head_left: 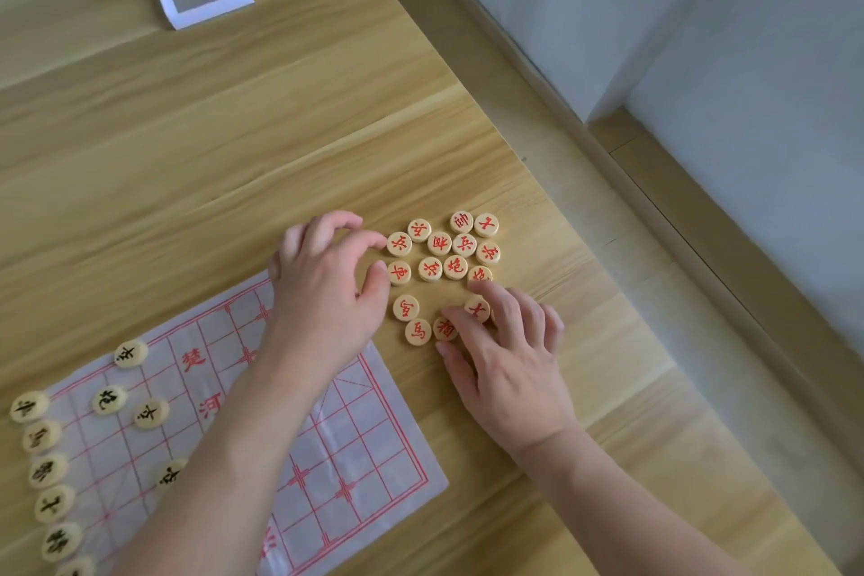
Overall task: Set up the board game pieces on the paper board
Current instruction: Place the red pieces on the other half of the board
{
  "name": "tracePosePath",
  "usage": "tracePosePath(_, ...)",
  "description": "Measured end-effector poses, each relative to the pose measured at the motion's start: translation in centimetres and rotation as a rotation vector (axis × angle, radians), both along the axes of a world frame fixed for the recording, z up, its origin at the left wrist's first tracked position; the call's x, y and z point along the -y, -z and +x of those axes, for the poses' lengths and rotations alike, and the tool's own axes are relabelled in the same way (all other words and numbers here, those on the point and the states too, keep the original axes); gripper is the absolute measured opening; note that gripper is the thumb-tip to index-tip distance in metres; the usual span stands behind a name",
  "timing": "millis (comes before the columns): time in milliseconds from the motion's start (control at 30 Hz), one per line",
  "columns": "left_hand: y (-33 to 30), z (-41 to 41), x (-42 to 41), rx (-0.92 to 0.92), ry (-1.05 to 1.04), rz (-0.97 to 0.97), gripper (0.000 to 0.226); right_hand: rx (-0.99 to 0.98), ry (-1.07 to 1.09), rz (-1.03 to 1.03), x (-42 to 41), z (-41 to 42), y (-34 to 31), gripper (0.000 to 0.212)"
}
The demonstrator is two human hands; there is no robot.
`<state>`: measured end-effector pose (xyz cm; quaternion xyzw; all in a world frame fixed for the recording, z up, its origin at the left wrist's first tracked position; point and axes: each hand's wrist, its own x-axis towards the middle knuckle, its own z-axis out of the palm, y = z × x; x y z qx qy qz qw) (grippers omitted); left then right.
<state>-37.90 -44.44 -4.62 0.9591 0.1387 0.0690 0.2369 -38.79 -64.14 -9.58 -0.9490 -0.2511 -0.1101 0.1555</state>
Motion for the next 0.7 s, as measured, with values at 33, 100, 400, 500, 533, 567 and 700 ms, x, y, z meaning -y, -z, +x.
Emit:
tracePosePath(33, 0.0, 0.1, -0.1, -0.003, -0.002, -0.002, 0.025, 0.014, -0.004, 0.008, 0.0, -0.1, 0.1, 0.026)
tracePosePath(100, 0.0, 0.4, -0.4, -0.013, 0.002, -0.008, 0.026, 0.043, -0.003, 0.025, 0.0, 0.0, 0.2, 0.024)
tracePosePath(400, 0.3, 2.6, 0.3, -0.05, 0.035, -0.012, 0.019, 0.048, 0.067, 0.085, 0.0, 0.0, 0.5, 0.028)
tracePosePath(500, 0.2, 4.0, 1.2, -0.053, 0.08, -0.011, 0.02, 0.044, 0.081, 0.1, 0.1, 0.0, 0.5, 0.027)
tracePosePath(533, 0.2, 4.5, 1.5, -0.057, 0.094, -0.009, 0.02, 0.041, 0.086, 0.105, 0.1, 0.0, 0.6, 0.027)
tracePosePath(567, 0.2, 4.8, 1.6, -0.057, 0.106, -0.004, 0.021, 0.04, 0.089, 0.109, 0.1, 0.0, 0.6, 0.027)
tracePosePath(700, 0.4, 5.0, 1.7, -0.053, 0.119, -0.005, 0.021, 0.035, 0.095, 0.116, 0.1, 0.0, 0.7, 0.028)
